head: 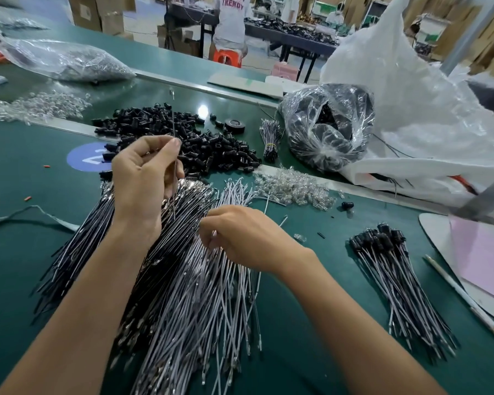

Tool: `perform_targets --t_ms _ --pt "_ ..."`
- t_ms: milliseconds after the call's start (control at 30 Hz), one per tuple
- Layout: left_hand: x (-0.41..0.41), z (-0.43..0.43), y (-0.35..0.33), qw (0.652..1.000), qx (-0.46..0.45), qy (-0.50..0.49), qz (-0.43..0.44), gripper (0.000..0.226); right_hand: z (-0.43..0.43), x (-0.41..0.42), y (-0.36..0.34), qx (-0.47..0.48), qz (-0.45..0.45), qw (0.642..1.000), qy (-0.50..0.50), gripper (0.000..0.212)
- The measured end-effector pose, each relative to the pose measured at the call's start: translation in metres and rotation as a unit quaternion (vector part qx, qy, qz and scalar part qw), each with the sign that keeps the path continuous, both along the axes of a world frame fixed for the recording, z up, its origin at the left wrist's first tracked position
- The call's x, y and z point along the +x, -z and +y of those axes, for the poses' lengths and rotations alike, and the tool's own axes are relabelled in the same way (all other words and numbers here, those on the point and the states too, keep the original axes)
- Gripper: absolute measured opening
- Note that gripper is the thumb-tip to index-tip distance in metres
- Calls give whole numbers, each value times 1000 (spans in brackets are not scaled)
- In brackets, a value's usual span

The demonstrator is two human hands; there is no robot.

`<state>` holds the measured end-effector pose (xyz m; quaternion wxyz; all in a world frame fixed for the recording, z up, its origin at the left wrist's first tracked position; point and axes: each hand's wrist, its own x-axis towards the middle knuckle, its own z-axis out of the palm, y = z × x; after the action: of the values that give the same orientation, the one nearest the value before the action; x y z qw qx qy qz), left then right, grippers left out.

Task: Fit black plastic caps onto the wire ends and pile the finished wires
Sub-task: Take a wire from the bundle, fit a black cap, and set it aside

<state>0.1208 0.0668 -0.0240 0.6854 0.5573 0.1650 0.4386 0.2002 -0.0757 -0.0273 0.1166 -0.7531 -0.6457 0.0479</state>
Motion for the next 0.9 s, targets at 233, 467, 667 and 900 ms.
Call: perform_targets --t_ms 233,467,667,900 --pt "6 -13 3 999 11 30 19 11 -2 4 3 0 24 999 -45 23" --pt "7 -20 4 998 16 32 47 7 -9 9 4 120 129 984 -35 14" --pt "7 -24 5 992 -9 85 92 4 -40 13 -1 392 99 913 62 8" --pt "12 -41 9 944 -58 291 145 17 -61 17 4 411 -30 909 64 7"
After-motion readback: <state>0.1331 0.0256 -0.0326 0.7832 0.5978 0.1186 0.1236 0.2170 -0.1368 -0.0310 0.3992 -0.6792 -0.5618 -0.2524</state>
